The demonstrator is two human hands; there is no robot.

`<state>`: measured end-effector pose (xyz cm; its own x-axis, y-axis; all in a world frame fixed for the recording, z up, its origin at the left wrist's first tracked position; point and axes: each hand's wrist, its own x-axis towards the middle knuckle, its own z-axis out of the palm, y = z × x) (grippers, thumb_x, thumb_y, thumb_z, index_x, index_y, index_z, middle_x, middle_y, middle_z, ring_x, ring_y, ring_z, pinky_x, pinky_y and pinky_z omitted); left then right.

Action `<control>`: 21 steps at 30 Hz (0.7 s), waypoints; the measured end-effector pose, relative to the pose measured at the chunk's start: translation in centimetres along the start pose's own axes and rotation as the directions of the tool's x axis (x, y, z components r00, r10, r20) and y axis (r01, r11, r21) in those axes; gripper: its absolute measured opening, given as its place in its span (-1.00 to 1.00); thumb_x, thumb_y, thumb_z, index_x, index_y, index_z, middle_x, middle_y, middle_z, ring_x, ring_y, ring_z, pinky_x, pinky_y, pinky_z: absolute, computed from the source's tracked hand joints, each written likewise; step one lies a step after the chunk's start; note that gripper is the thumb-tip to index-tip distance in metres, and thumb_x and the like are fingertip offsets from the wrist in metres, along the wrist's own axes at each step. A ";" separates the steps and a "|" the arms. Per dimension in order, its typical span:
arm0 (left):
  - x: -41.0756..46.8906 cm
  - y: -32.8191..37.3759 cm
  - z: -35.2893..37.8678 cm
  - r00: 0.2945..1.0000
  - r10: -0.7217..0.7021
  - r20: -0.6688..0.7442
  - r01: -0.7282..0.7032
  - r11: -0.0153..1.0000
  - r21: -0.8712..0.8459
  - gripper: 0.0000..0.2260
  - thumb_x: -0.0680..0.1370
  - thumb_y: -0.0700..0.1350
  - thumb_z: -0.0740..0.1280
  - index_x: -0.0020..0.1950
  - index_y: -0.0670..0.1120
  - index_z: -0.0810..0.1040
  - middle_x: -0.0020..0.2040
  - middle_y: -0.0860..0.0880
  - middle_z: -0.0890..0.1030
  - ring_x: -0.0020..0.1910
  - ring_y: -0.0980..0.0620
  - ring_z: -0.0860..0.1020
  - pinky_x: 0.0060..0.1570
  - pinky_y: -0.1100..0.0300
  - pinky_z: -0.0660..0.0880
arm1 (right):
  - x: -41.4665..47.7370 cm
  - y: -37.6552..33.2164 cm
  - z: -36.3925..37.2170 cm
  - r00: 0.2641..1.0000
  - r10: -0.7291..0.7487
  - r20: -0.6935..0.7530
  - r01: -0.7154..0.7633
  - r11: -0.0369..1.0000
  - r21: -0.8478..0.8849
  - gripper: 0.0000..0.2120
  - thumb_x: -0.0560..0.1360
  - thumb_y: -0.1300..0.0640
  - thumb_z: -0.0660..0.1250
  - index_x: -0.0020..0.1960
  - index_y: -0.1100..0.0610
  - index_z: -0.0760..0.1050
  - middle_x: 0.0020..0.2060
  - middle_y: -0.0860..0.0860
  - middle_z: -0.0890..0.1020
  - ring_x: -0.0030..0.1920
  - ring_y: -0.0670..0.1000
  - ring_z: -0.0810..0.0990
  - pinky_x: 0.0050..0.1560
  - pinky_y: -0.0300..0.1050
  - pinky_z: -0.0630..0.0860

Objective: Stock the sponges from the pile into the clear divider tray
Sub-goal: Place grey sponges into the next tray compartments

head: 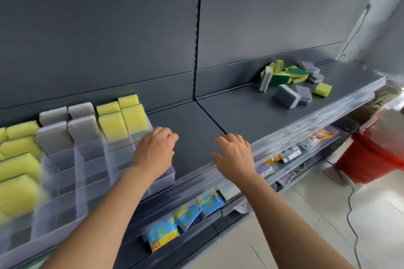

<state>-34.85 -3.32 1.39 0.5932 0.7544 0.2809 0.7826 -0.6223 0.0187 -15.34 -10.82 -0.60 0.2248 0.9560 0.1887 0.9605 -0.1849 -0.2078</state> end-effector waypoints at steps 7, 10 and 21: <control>7.0 10.3 3.1 0.997 0.072 0.010 -0.072 0.997 -0.040 -0.76 0.40 -0.17 0.46 0.04 -0.09 0.59 0.01 -0.02 0.60 0.04 -0.07 0.53 -0.04 0.04 0.49 | 0.2 11.9 -2.2 0.997 0.083 -0.007 -0.083 0.996 -0.022 -0.65 0.54 -0.06 0.24 0.27 0.04 0.41 0.22 0.00 0.49 0.27 0.07 0.37 0.27 -0.03 0.29; 9.5 14.2 4.5 0.993 0.115 0.015 -0.114 0.992 -0.061 -0.76 0.43 -0.16 0.43 0.08 -0.08 0.57 0.04 -0.01 0.59 0.07 -0.05 0.51 0.00 0.06 0.47 | 0.1 16.3 -2.9 0.992 0.124 -0.008 -0.124 0.992 -0.024 -0.62 0.53 -0.07 0.25 0.31 0.02 0.39 0.25 0.00 0.48 0.31 0.07 0.36 0.30 -0.01 0.28; 19.9 24.7 9.0 0.973 0.230 0.037 -0.222 0.963 -0.151 -0.74 0.49 -0.12 0.37 0.17 -0.06 0.52 0.11 0.01 0.54 0.15 -0.03 0.44 0.05 0.12 0.39 | 2.7 28.6 -3.9 0.956 0.290 -0.038 -0.290 0.957 0.009 -0.59 0.53 -0.06 0.27 0.35 0.00 0.38 0.26 0.00 0.48 0.30 0.08 0.37 0.32 -0.01 0.28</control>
<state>-2.03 -1.84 -1.19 0.7638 0.5983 0.2423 0.5937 -0.7985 0.1001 13.36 -14.42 -2.26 0.4999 0.8519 0.1561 0.8525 -0.4523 -0.2621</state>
